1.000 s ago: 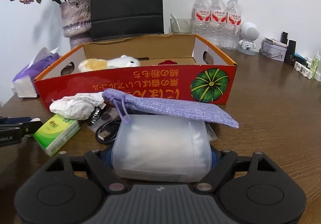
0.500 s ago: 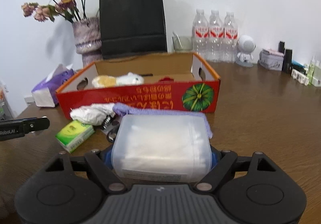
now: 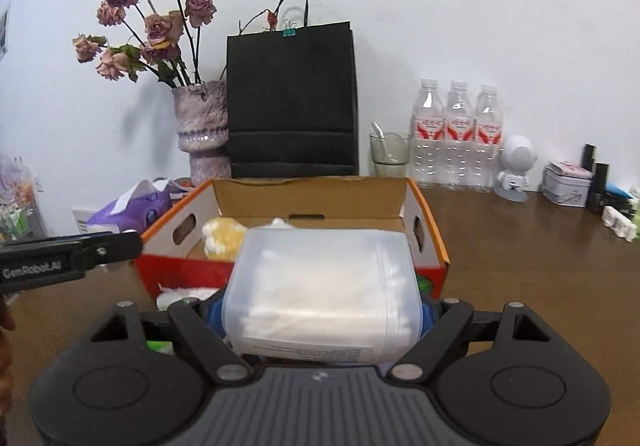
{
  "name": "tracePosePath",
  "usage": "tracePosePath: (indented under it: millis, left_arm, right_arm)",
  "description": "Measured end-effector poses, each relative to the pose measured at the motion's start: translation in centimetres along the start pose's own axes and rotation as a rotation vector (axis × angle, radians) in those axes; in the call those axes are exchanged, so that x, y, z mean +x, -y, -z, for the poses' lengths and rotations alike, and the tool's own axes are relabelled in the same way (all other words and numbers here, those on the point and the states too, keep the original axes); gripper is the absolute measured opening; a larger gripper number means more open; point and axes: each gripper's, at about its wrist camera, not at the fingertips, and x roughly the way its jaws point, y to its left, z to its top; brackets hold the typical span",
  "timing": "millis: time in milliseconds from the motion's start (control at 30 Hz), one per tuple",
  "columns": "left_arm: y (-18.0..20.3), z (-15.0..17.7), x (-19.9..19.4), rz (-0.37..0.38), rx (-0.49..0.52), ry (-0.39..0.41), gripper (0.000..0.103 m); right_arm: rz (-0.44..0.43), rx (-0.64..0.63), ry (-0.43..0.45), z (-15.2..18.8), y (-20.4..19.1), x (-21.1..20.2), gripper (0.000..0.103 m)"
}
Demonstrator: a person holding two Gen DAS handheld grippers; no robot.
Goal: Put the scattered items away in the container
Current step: 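Carry lid and plastic box into cardboard box and open both tools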
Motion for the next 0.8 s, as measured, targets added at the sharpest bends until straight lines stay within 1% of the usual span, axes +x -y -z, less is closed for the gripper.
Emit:
tracePosePath:
  millis: [167, 300, 400, 533, 633, 733, 800]
  left_arm:
    - [0.3, -2.2, 2.8, -0.027, -0.032, 0.024, 0.040]
    - [0.2, -3.6, 5.6, -0.046, -0.061, 0.030, 0.040]
    - [-0.1, -4.2, 8.0, -0.056, -0.070, 0.018, 0.040]
    - [-0.7, -4.1, 10.8, -0.077, -0.082, -0.007, 0.040]
    - [-1.1, -3.6, 12.4, -0.082, -0.093, -0.036, 0.040]
    - [-1.2, -2.9, 13.4, -0.077, -0.090, -0.078, 0.040]
    - [-1.3, -2.7, 13.6, -0.075, -0.088, -0.091, 0.040]
  right_arm:
    - [-0.025, 0.023, 0.038, -2.8, 0.5, 2.2, 0.082]
    - [-0.040, 0.041, 0.024, -4.6, 1.0, 5.4, 0.082]
    - [-0.051, 0.058, 0.007, -5.3, 1.4, 8.1, 0.082]
    - [-0.056, 0.065, -0.032, -5.8, 1.9, 11.2, 0.082]
    - [-0.032, 0.039, -0.061, -5.6, 1.9, 12.7, 0.082]
    - [-0.018, 0.039, -0.098, -5.1, 2.2, 13.8, 0.082]
    - [-0.006, 0.037, -0.109, -4.9, 2.2, 14.2, 0.082]
